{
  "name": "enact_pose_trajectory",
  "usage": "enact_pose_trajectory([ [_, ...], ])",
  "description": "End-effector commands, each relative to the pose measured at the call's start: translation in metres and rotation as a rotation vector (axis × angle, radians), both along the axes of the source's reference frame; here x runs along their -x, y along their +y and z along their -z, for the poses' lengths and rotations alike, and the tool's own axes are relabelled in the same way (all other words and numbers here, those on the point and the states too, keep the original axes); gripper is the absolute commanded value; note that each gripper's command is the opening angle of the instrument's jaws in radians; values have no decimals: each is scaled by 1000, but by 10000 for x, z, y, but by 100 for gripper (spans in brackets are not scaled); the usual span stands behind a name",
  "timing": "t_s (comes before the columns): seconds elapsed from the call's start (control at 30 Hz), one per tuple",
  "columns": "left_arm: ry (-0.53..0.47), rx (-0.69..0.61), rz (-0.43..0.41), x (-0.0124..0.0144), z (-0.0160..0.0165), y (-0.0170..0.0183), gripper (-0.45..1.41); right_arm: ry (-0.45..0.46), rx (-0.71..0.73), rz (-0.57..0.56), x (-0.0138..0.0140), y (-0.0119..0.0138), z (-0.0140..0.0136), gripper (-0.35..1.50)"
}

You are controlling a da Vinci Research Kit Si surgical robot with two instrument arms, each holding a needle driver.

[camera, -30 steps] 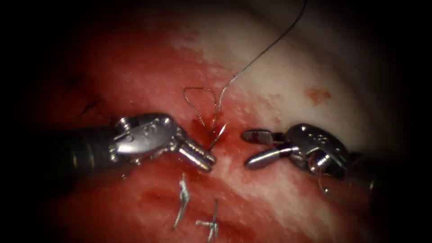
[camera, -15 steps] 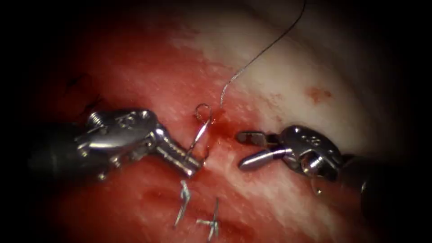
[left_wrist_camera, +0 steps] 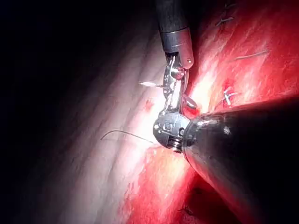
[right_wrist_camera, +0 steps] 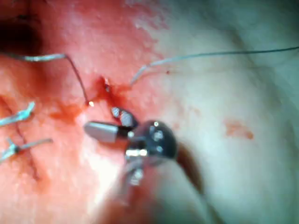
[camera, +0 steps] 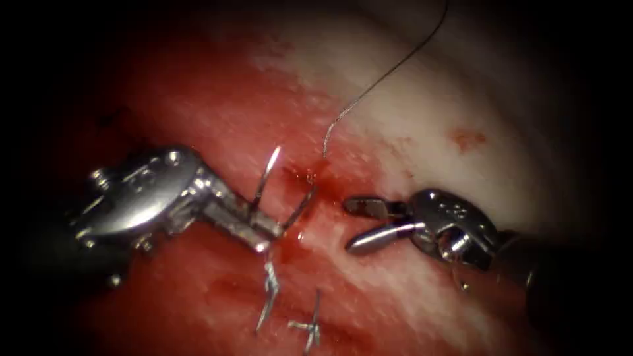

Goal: Wound Closure

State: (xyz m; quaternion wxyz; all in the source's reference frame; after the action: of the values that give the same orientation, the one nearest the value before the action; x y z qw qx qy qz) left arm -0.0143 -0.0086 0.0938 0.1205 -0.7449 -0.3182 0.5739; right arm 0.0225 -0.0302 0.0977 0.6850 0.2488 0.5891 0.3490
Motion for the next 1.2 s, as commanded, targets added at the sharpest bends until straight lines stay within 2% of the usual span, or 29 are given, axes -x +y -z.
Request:
enact_pose_trajectory([
  [0.03, 18, 48, 9, 5, -6, 4, -45, 2, 0, 2, -8, -2, -7, 131],
  [0.2, 61, 208, 79, 2, -8, 14, -45, 4, 4, -21, -10, -1, -6, 141],
  [0.27, 69, 285, 106, 1, -8, 17, -45, -18, 78, -48, -12, -3, -4, 148],
  [0.37, 81, 342, 130, -2, -6, 23, -45, -18, 163, -60, -15, -7, 2, 146],
  [0.53, 83, 377, 142, -11, 1, 25, -45, -27, 206, -64, -34, -8, 12, 143],
  [0.77, 87, 390, 146, -21, 13, 21, -45, -45, 207, -78, -60, -6, 9, 133],
  [1.03, 91, 396, 147, -27, 26, 13, -45, -96, 208, -108, -50, 3, -6, 131],
  [1.2, 97, 396, 151, -25, 28, 12, -45, -84, 213, -89, -62, -3, -12, 126],
])
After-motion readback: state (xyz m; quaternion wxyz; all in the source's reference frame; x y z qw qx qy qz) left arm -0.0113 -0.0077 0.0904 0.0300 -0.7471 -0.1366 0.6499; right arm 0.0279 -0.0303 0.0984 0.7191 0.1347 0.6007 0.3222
